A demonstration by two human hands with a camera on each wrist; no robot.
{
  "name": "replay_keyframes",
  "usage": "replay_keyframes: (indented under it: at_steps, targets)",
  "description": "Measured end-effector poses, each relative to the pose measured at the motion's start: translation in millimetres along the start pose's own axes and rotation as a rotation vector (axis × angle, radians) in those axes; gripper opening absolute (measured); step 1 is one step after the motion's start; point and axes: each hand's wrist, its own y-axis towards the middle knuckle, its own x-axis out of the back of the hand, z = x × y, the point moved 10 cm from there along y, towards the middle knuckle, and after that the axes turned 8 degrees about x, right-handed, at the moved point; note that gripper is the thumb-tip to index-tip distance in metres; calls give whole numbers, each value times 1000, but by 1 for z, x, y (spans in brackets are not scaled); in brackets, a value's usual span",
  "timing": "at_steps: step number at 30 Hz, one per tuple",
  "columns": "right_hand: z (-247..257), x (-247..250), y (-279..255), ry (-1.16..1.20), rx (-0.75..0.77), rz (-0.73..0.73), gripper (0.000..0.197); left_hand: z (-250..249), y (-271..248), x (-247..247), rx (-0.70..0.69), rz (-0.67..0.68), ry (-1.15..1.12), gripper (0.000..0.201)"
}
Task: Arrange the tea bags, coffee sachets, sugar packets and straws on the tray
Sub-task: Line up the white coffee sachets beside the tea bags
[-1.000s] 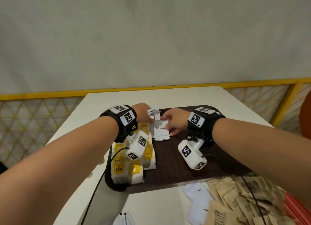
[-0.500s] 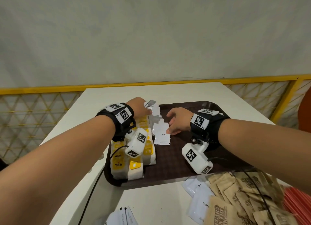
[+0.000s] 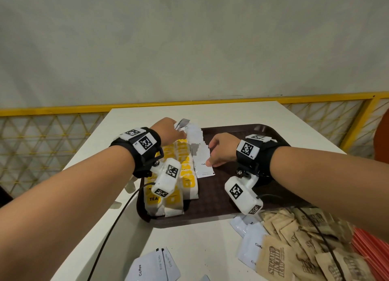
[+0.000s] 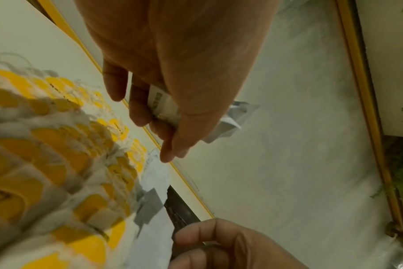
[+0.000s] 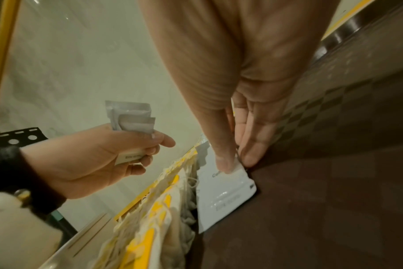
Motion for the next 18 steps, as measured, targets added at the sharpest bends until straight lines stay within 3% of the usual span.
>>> replay_keyframes:
  at_steps: [6,9,18]
  targets:
    - [2,-7,-8,-176,24,93,53,-6,8,-4,2,13,125,30]
    - [10,-7,-6,-275,66,59,56,-17,16,-10,-7,27,162,28]
    - [12,-5,-2,-247,105,47,53,-39,30,-35,-34,54,369,35]
